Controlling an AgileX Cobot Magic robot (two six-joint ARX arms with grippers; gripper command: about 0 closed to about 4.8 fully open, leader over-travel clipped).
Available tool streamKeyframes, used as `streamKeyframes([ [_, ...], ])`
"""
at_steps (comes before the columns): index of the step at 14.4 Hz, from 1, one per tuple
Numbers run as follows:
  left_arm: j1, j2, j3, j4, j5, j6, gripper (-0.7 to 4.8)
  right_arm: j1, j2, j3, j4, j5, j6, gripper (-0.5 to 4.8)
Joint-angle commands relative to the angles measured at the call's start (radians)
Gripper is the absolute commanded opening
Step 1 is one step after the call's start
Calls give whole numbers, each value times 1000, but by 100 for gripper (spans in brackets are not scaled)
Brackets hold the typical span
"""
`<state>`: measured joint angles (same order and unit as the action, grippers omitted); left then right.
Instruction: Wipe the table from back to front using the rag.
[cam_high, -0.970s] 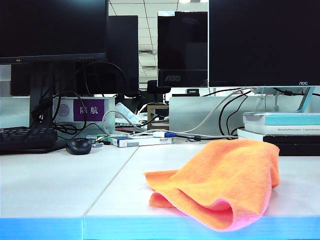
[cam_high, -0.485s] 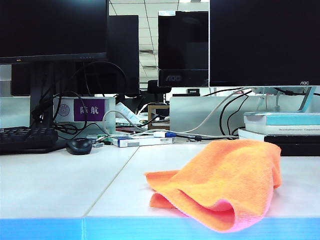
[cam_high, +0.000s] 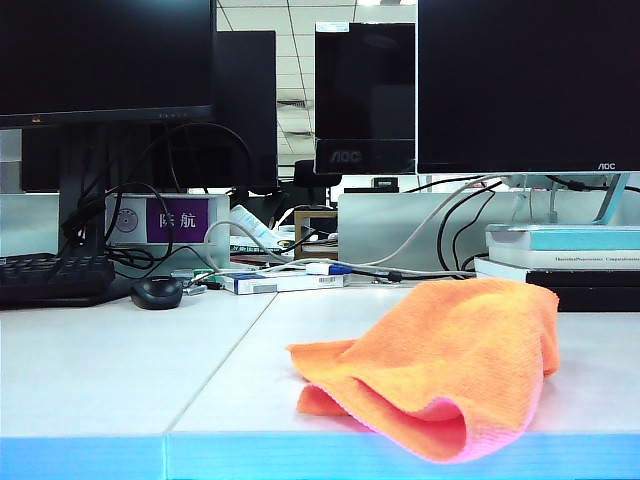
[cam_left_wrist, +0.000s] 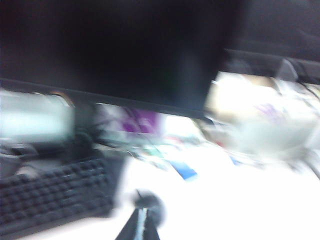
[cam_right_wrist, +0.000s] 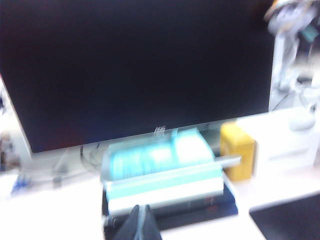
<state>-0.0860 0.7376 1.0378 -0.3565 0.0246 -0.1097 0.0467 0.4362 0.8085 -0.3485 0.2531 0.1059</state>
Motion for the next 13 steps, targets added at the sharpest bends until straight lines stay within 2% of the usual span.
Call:
streamKeyframes([
  [1, -2, 120, 214, -104, 224, -1, -6, 1, 123, 151, -38, -98, -37, -5],
  [3, -38, 158, 299, -137, 294, 60, -6, 2, 197, 221, -51, -140, -36, -5],
  [6, -169, 236, 420, -294, 293, 116, -6, 51, 285, 304, -86, -170, -37, -5],
  [7, -237, 277, 464, -371, 279, 144, -6, 89, 309, 322, -96, -169, -37, -5],
  [9, -383, 361, 547, -520, 175, 192, -6, 191, 354, 351, -146, -155, -76, -5],
  [11, -474, 427, 591, -610, 146, 211, -6, 307, 400, 363, -205, -146, -124, -5],
  [13, -510, 470, 615, -658, 162, 212, -6, 396, 442, 364, -265, -147, -138, -5],
])
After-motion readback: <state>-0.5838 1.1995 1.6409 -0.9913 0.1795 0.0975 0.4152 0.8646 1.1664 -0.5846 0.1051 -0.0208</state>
